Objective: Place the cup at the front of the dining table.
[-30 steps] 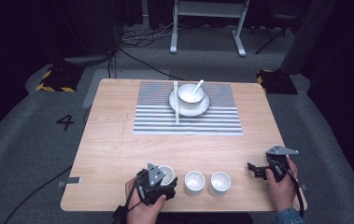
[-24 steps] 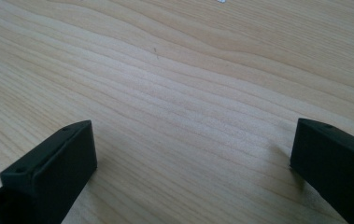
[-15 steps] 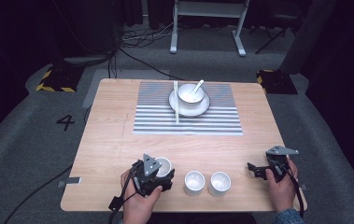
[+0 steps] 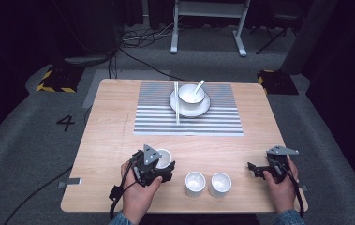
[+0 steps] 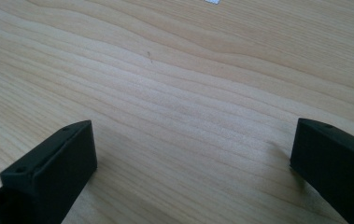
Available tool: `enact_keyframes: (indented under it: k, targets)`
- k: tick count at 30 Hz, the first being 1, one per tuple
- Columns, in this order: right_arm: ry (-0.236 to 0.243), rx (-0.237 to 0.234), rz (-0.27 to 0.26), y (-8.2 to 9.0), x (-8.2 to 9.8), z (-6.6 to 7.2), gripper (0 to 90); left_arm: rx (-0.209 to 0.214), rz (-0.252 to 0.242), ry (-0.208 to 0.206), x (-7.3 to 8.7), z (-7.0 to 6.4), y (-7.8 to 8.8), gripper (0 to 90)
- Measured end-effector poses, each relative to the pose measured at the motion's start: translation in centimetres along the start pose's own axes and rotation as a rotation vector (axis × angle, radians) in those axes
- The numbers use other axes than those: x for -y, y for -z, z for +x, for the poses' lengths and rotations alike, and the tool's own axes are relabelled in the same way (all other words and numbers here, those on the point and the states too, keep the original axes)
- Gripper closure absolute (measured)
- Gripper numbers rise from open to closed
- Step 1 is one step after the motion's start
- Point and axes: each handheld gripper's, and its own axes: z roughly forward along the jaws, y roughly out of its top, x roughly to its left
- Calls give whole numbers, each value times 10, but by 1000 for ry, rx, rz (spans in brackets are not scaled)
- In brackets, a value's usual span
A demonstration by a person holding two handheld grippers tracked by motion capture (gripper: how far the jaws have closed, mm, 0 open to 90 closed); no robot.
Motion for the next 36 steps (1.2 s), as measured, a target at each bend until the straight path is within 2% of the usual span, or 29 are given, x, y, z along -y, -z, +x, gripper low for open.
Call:
enact_keyframes:
  k: [11, 18, 24, 30, 36]
  targets:
    - [1, -3, 1, -1, -1, 0, 4, 6, -8, 13, -17, 11, 0, 266]
    - [1, -2, 0, -1, -1, 0, 4, -12, -32, 13, -32, 20, 2, 266]
    - [-2, 1, 2, -2, -2, 0, 4, -38, -27, 4, -44, 23, -4, 266]
    - [-9, 10, 0, -3, -3, 0, 4, -40, -24, 1, -54, 27, -12, 266]
    - [-10, 11, 0, -3, -3, 0, 4, -53, -50, 4, -64, 36, -13, 266]
